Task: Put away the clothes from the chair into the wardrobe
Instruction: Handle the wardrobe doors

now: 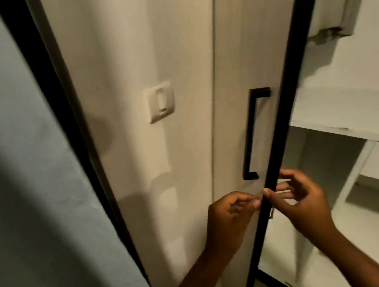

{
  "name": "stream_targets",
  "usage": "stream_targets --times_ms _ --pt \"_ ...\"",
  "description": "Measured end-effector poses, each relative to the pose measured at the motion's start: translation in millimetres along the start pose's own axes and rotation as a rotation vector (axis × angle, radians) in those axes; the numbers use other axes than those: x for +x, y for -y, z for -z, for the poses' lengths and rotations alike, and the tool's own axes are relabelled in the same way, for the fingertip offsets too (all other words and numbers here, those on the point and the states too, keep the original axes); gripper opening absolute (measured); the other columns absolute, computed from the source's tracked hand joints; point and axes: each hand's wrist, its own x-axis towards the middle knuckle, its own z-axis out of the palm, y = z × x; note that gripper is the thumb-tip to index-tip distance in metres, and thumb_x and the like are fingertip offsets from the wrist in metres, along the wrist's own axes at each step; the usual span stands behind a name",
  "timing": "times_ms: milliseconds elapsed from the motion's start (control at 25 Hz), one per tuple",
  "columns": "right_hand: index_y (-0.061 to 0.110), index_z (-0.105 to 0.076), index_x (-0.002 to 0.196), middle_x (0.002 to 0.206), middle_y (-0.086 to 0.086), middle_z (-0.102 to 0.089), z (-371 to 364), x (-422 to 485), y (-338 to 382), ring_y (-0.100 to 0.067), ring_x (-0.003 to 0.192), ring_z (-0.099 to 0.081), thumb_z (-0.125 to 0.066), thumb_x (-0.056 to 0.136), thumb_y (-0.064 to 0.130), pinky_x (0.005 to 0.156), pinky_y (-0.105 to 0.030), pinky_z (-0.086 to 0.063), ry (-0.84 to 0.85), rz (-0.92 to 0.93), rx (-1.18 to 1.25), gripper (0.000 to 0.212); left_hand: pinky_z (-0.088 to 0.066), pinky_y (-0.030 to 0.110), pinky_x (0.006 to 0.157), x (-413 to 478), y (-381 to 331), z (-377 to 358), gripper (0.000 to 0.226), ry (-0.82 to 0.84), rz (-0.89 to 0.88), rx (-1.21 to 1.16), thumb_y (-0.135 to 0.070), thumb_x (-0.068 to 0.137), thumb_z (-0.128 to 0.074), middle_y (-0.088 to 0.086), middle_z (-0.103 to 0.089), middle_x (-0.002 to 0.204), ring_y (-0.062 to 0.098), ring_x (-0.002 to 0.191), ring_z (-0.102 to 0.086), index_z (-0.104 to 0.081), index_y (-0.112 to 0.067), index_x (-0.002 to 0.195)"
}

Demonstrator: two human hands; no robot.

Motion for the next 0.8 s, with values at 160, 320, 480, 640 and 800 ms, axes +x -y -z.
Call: stream_targets --times_ms 160,320,480,640,800 --pt "0.031 -0.069 0.093 0.076 0.012 -0.073 118 22 -39 -0.005 0.065 -0.069 -0.082 0.067 0.026 0.064 -0.015 -0.056 -0.256 -0.100 -0.249 0.029 -0.048 0.029 0.099 59 20 -101 0.050 0.300 -0.116 0.139 -0.029 0.082 -0.070 0.000 -0.054 0.138 0.007 0.124 -0.052 -0.050 -0.036 0.127" --pt "0.009 -0.076 0.099 0.086 -0.002 -0.076 191 75 -84 -0.001 0.065 -0.069 -0.082 0.074 0.018 0.061 -0.011 -0.052 -0.386 -0.175 -0.343 0.027 -0.019 0.032 0.117 120 36 -197 0.088 0.434 -0.499 0.519 -0.036 0.086 -0.064 0.002 0.002 0.161 0.015 0.148 -0.005 -0.009 -0.019 0.152" --pt "0.012 -0.079 0.092 0.084 0.001 -0.076 228 123 -122 0.000 0.073 -0.069 -0.080 0.077 0.023 0.066 -0.011 -0.051 -0.456 -0.136 -0.388 0.018 -0.008 0.049 0.118 160 50 -260 0.093 0.481 -0.495 0.766 -0.038 0.092 -0.056 0.007 0.028 0.155 0.025 0.146 0.016 0.018 -0.024 0.147" --pt "0.011 -0.080 0.087 0.083 -0.002 -0.077 249 166 -155 -0.007 0.074 -0.071 -0.076 0.081 0.025 0.072 -0.024 -0.057 -0.494 -0.171 -0.416 0.016 -0.010 0.044 0.120 198 54 -304 0.096 0.429 -0.431 0.972 -0.040 0.092 -0.054 0.010 0.033 0.148 0.030 0.145 0.014 0.027 -0.022 0.140" --pt "0.010 -0.079 0.084 0.081 -0.002 -0.077 261 185 -169 -0.008 0.073 -0.070 -0.076 0.081 0.027 0.070 -0.021 -0.055 -0.436 -0.182 -0.426 0.017 -0.021 0.048 0.115 212 73 -317 0.099 0.331 -0.577 1.089 -0.030 0.083 -0.068 0.028 0.006 0.153 0.042 0.143 -0.005 0.004 -0.005 0.148"
